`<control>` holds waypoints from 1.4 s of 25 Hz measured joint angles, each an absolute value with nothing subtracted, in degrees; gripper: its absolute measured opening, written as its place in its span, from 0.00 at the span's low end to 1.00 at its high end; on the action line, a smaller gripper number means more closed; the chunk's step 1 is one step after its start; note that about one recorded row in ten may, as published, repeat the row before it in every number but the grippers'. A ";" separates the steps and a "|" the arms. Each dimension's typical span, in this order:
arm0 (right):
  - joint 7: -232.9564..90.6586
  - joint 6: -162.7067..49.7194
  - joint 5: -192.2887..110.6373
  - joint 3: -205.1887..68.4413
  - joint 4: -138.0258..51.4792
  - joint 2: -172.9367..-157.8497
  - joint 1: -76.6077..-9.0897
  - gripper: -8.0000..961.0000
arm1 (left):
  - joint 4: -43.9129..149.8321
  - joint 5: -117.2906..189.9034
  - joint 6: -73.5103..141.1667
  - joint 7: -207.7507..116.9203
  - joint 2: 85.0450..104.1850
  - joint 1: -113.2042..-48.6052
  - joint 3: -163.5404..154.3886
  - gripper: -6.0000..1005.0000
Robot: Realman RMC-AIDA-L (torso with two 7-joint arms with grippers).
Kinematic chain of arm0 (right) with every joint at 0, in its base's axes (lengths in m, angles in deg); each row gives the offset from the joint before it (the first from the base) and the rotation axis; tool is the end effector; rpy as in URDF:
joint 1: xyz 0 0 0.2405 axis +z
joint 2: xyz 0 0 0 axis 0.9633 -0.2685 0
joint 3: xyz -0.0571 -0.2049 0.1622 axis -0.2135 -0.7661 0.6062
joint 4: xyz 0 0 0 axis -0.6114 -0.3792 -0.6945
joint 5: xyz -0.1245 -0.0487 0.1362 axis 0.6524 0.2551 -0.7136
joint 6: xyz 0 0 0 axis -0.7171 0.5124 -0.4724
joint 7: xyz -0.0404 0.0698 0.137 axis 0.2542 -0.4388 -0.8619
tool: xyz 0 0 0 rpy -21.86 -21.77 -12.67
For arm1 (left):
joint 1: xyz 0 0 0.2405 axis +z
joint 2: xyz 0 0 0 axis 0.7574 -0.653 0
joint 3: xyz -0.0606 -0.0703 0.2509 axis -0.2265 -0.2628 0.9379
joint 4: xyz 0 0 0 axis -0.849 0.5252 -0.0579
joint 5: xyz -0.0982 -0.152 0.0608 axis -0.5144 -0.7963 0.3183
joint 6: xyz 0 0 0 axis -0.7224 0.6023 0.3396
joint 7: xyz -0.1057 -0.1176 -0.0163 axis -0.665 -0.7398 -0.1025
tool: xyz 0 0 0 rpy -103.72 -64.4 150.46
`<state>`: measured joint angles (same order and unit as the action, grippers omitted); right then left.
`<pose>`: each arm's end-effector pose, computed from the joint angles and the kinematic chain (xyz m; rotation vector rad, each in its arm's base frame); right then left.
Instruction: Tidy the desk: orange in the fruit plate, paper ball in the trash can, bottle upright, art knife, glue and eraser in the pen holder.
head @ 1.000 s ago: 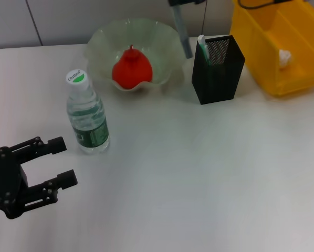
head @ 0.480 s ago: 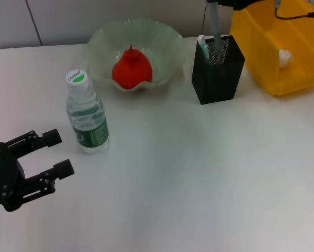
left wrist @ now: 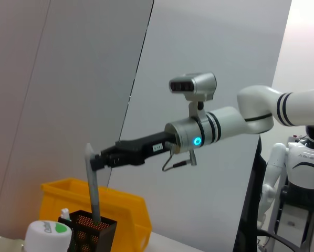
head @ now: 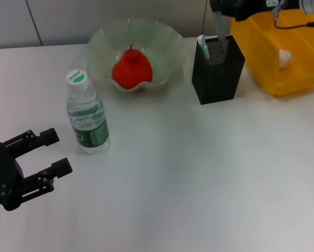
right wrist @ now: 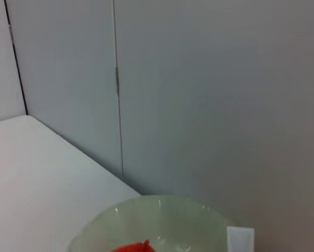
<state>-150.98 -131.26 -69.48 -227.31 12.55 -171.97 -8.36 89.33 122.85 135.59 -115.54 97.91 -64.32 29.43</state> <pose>0.1794 0.4560 0.0576 -2.4339 0.5252 0.3388 -0.2717 0.2365 0.0204 -2.5936 -0.5222 -1.1693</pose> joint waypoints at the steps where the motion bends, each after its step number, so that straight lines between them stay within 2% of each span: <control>1: -150.84 -130.92 -69.49 -227.31 12.08 -171.94 -8.71 0.15 | 89.34 122.85 135.59 -115.52 97.91 -64.32 29.42 0.73; 14: -149.56 -129.02 -69.20 -227.31 8.71 -171.97 -11.40 0.15 | 88.90 122.85 135.58 -114.84 97.91 -64.35 29.41 0.73; 35: -154.13 -129.69 -64.87 -227.40 10.59 -171.66 -10.17 0.17 | 87.92 122.84 135.54 -114.00 97.70 -64.28 29.41 0.73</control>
